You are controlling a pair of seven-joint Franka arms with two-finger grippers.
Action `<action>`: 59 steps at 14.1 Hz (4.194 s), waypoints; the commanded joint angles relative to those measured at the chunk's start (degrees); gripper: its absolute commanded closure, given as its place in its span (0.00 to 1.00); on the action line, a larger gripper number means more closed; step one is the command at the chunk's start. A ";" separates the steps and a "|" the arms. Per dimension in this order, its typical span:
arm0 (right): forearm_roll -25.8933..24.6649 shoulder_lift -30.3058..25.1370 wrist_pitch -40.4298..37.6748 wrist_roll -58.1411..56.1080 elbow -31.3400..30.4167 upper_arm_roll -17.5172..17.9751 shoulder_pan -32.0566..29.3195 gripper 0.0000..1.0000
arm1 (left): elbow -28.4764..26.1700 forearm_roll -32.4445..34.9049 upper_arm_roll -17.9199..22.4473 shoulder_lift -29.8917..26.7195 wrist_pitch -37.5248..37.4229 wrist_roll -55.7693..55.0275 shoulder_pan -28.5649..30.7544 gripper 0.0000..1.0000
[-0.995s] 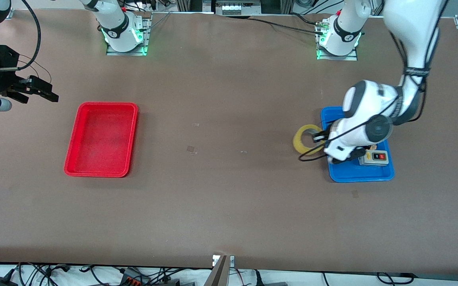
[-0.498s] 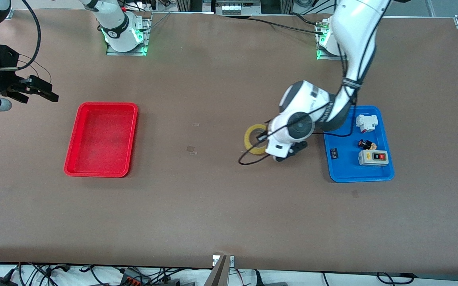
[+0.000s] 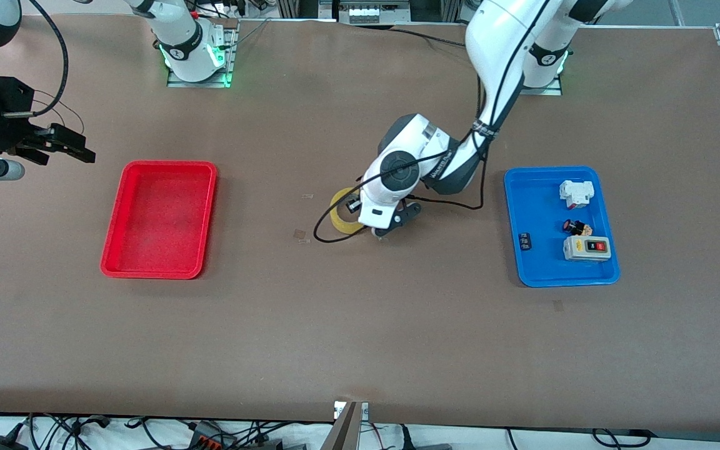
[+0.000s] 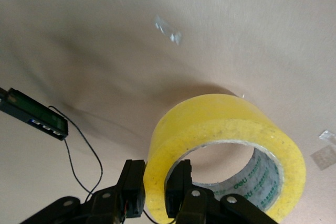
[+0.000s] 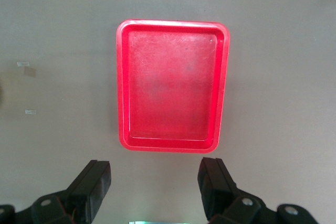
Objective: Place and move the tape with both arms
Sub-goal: 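Lift the tape with the left gripper and set it mid-table, then withdraw the left gripper while the right gripper reaches toward the tape, then lower the right gripper and grasp the yellow tape roll's rim, then carry the tape with the right gripper into the red tray, release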
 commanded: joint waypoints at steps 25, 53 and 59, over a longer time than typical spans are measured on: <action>0.95 26.41 26.06 24.49 0.49 0.37 29.48 0.00 | -15.09 10.53 1.23 -39.56 -32.67 47.87 32.63 0.00; 0.78 31.19 27.88 44.77 8.23 -0.68 31.47 1.00 | -2.26 15.81 10.46 -42.57 -39.09 83.42 37.82 0.00; 0.60 23.62 19.32 22.01 -1.42 -0.51 12.39 1.00 | -1.99 13.08 10.02 -42.48 -39.09 83.33 37.91 0.00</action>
